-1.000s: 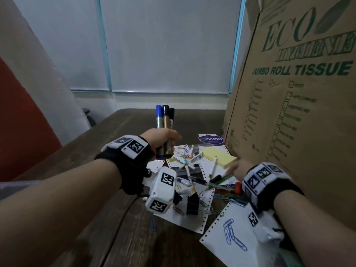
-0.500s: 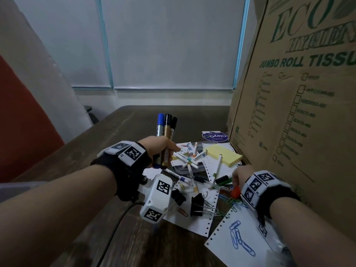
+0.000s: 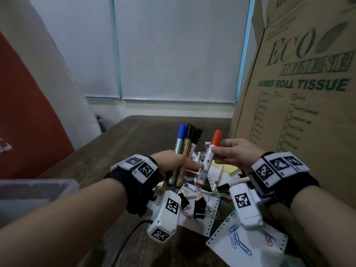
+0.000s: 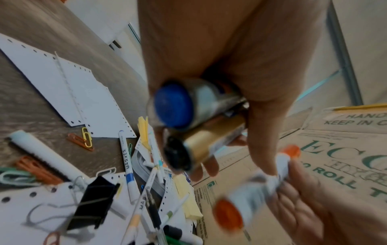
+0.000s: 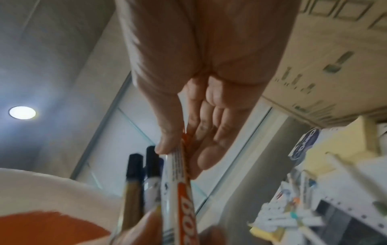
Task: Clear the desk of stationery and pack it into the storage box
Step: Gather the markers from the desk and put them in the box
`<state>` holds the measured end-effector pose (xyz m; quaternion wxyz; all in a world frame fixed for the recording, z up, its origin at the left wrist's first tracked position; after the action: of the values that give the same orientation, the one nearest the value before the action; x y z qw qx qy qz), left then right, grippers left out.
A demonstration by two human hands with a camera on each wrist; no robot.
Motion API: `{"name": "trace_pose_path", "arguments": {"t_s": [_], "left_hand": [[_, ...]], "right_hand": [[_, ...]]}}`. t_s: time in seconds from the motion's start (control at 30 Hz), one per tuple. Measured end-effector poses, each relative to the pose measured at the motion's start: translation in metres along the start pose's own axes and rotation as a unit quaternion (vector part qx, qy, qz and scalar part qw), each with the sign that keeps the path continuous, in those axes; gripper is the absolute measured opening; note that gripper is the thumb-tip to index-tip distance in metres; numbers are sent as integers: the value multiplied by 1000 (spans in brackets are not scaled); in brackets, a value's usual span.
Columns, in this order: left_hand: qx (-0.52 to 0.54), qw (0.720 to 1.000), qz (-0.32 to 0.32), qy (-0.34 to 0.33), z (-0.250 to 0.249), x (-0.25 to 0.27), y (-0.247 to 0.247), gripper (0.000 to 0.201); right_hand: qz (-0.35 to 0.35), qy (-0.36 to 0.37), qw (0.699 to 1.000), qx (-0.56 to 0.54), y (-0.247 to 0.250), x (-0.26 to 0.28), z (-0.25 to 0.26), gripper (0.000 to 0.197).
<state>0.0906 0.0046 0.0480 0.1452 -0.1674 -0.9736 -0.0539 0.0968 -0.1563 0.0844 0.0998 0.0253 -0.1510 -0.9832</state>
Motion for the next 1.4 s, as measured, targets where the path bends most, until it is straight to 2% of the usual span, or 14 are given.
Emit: {"name": "trace_pose_path", "arguments": {"t_s": [0.07, 0.3, 0.4, 0.47, 0.57, 0.7, 0.8, 0.87, 0.93, 1.07, 1.2, 1.27, 1.33, 1.4], "left_hand": [[21, 1000, 9, -17, 0, 6, -8, 60], [102, 991, 0, -89, -4, 24, -10, 17], [104, 991, -19, -83, -3, 27, -8, 16], [100, 991, -35, -80, -3, 28, -5, 18], [97, 991, -62, -73, -2, 24, 5, 20], [108, 990, -68, -61, -1, 14, 15, 15], [108, 992, -52, -44, -2, 6, 17, 13], [112, 992, -41, -33, -4, 0, 18, 11], [116, 992, -35, -27, -5, -6, 18, 10], [127, 991, -36, -22, -3, -18, 23, 11], [132, 989, -55, -30, 2, -26, 27, 14], [125, 990, -62, -29, 5, -26, 28, 14], [117, 991, -63, -25, 7, -26, 29, 16], [107, 992, -65, -24, 8, -23, 28, 16]], "right_hand": [[25, 8, 1000, -13, -15, 2, 10, 8], [36, 41, 998, 6, -33, 15, 25, 22], [13, 42, 997, 64, -26, 17, 21, 24], [-37, 30, 981, 189, -15, 15, 8, 15], [-71, -42, 867, 491, 1, -4, -31, 17], [-26, -150, 743, 652, 8, -24, -78, 32], [7, -185, 685, 704, 24, -51, -116, 25], [38, -192, 668, 718, 57, -107, -183, 19], [75, -205, 661, 718, 68, -122, -210, 32], [67, -181, 683, 705, 23, -62, -139, 21], [39, -173, 670, 721, 21, -58, -136, 15], [16, -159, 693, 703, 23, -54, -130, 21], [-5, -138, 708, 692, 24, -49, -113, 11], [-57, -106, 759, 640, 28, -48, -90, 8]]}}
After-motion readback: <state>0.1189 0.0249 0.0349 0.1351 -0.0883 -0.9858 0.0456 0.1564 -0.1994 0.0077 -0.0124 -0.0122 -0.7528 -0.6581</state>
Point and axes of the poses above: each hand's wrist, its own x-axis away from the middle knuckle, its own y-axis out of the back of the hand, z = x × y, the point moved 7 cm from there along -x, towards the middle knuckle, and after that the axes turned 13 degrees about x, right-handed, at the moved point
